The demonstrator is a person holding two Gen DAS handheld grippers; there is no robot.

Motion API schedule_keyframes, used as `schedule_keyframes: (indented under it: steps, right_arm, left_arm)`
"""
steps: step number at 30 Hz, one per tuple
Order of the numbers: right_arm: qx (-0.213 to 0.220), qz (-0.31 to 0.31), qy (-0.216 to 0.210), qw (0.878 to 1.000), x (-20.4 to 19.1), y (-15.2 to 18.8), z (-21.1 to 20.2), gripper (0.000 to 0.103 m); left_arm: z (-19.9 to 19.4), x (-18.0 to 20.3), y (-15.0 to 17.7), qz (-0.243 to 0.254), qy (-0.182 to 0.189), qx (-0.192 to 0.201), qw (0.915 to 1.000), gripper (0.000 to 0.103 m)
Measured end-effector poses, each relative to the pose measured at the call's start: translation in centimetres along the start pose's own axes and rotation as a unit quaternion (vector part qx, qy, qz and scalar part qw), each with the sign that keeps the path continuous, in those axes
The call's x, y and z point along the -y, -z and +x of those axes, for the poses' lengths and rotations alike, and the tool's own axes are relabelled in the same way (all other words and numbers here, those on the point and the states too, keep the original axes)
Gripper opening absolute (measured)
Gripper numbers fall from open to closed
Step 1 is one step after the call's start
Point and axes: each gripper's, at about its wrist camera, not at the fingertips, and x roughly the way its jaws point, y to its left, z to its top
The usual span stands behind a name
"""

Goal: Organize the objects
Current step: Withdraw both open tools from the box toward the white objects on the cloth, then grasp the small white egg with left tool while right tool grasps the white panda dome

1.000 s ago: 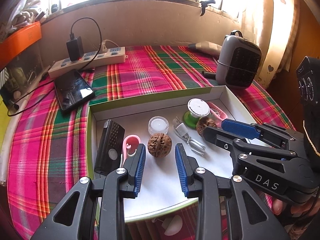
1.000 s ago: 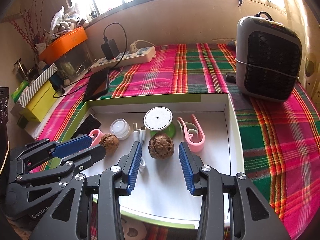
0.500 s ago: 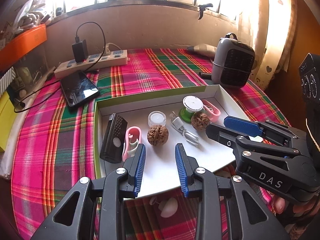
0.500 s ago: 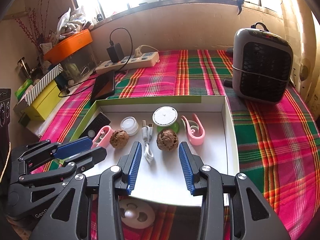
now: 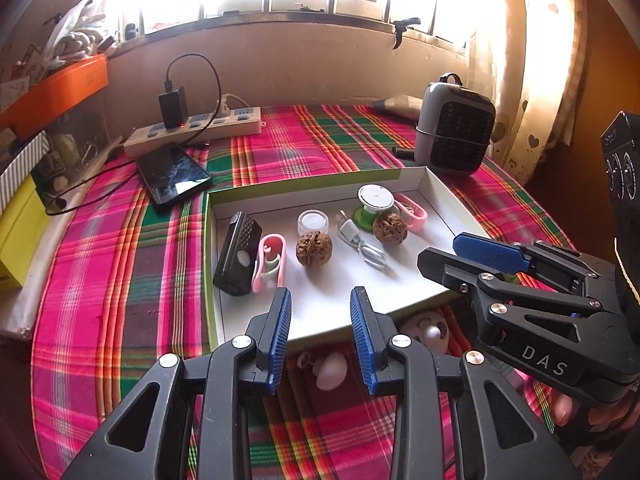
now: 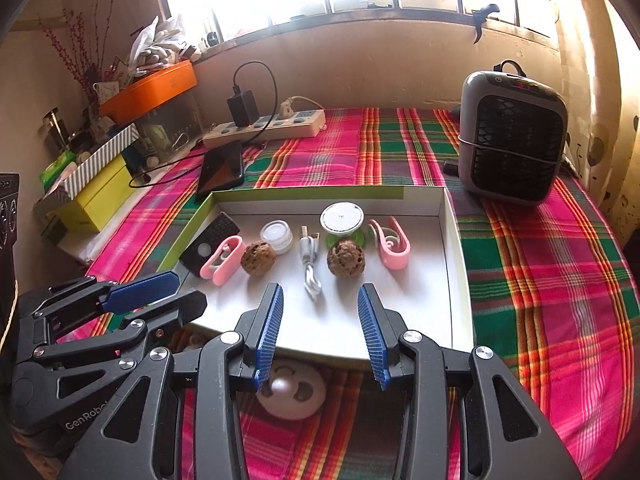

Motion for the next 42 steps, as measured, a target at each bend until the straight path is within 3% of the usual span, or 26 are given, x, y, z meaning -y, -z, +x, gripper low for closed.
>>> schedule_keyframes:
  steps: [5,9,29,33,42]
  right_arm:
    - [0.004,-0.003,0.000,1.000,-0.4,0.6,-0.6,0.041]
    - [0.007,-0.003,-0.001,1.000,-0.6,1.0,-1.1,0.048]
    - [-0.009,-0.009,0.000,1.000,-0.2,4.2,-1.9,0.048]
    - [-0.014,-0.004,0.003,1.000,0.0,4.7,-1.6,0.048]
    - [-0.023,0.006,-0.005,1.000,0.2,5.0,-1.1,0.049]
  left_arm:
    - [-0.7,0.1,0.6,0.003,-0.004,0.002,1.0000,0.029]
    - [-1.2,0.1,1.2,0.001,-0.004,0.004,1.0000,0.029]
    - [-1.4,-1.4,4.8,-0.027,0.032,-0.015,0.9990,0.029]
    - [-1.2,-1.6,5.3,-0.037,0.053,-0.019,0.9978,0.035]
    - [0.1,-1.6,5.0,-0.042,0.047,-0.030,0.9976,0.036]
